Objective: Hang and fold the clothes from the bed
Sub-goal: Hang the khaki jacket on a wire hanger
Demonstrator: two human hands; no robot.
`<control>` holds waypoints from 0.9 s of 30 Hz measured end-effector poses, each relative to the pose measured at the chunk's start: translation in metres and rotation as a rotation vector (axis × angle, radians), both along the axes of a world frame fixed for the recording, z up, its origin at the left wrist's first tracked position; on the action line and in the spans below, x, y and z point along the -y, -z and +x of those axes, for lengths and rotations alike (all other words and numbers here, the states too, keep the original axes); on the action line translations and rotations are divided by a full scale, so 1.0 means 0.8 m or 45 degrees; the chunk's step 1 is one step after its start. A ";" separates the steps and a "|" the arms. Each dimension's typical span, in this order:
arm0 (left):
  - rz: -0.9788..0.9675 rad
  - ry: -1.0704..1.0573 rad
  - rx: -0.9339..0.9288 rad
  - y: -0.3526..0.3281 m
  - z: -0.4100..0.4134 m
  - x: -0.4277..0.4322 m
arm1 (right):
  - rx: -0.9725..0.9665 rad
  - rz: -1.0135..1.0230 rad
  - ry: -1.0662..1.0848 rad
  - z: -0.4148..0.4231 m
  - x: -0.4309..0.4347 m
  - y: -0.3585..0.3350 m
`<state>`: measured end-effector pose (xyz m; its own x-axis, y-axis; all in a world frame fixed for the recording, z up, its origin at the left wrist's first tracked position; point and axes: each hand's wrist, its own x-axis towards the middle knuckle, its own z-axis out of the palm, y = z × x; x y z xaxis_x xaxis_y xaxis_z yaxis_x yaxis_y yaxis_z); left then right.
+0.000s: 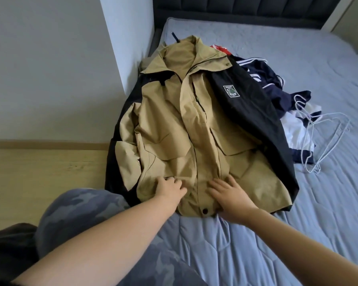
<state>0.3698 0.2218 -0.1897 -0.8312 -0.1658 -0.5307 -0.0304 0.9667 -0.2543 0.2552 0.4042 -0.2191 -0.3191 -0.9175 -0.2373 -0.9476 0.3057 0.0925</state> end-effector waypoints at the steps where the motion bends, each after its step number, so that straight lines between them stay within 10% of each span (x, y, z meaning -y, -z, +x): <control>1: 0.031 -0.062 -0.189 -0.007 -0.007 0.009 | -0.117 -0.230 0.017 -0.009 0.006 -0.009; 7: 0.584 -1.062 -1.228 -0.042 -0.009 0.096 | -0.344 -1.342 0.754 -0.063 0.040 -0.073; 11: 1.160 -1.537 -1.526 -0.038 -0.017 0.113 | -0.371 -1.642 0.442 -0.039 0.064 -0.073; 16: 1.404 -1.654 -1.571 -0.037 -0.024 0.113 | -0.177 -0.951 -0.375 0.046 0.075 0.003; 23: 1.503 -1.623 -1.578 -0.045 -0.023 0.102 | 0.040 -0.651 0.259 0.060 0.141 0.002; 27: 0.809 -1.324 -1.687 -0.064 -0.007 0.103 | 0.377 -0.606 0.254 0.029 0.152 -0.020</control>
